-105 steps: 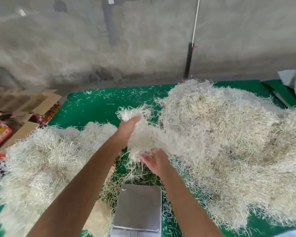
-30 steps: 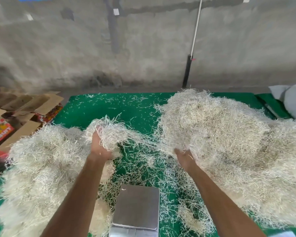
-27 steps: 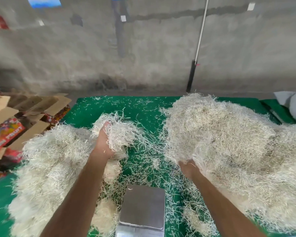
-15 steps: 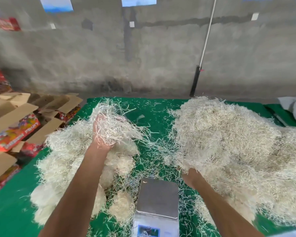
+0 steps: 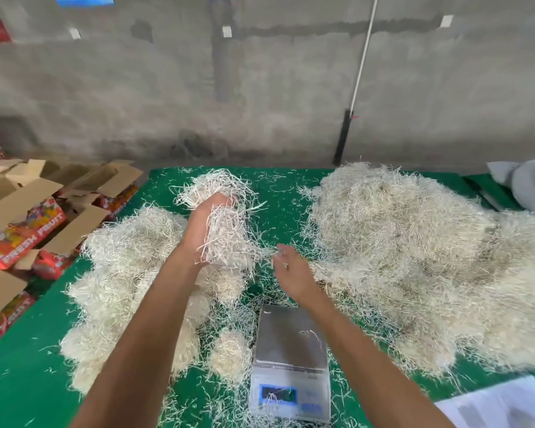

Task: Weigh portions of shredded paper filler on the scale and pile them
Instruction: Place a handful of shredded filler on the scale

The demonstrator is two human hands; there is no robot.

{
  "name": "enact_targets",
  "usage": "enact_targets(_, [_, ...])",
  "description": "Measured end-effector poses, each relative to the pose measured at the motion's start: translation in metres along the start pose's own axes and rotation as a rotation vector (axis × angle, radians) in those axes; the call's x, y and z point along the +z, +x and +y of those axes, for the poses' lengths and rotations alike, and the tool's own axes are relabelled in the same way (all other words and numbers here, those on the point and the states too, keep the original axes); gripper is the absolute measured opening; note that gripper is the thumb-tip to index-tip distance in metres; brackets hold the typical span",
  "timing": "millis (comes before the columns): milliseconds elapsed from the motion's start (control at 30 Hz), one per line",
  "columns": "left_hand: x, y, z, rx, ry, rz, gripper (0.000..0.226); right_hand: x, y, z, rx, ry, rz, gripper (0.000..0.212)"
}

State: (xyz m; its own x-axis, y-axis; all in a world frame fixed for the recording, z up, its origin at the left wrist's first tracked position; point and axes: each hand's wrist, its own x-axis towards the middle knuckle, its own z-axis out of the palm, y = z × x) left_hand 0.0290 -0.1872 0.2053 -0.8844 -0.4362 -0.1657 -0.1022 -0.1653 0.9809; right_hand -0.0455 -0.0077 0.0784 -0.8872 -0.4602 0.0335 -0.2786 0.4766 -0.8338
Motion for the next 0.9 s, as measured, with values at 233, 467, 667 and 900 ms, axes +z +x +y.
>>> enact_targets(233, [-0.05,-0.009,0.016,0.063,0.108,0.017,0.087,0.041,0.007,-0.024,0.043,-0.076,-0.072,0.02])
enact_targets(467, [-0.09,-0.031,-0.027,-0.193,0.411,0.341,0.136,0.086,0.015,-0.11,-0.183,0.143,-0.122,0.021])
enact_targets(667, [-0.115,-0.044,-0.064,-0.152,-0.1,0.125,0.064,0.101,0.011,-0.156,-0.076,0.351,-0.302,0.019])
enact_targets(900, [-0.097,-0.02,-0.079,-0.214,0.1,-0.062,0.074,0.054,0.022,-0.122,0.405,0.817,-0.356,0.019])
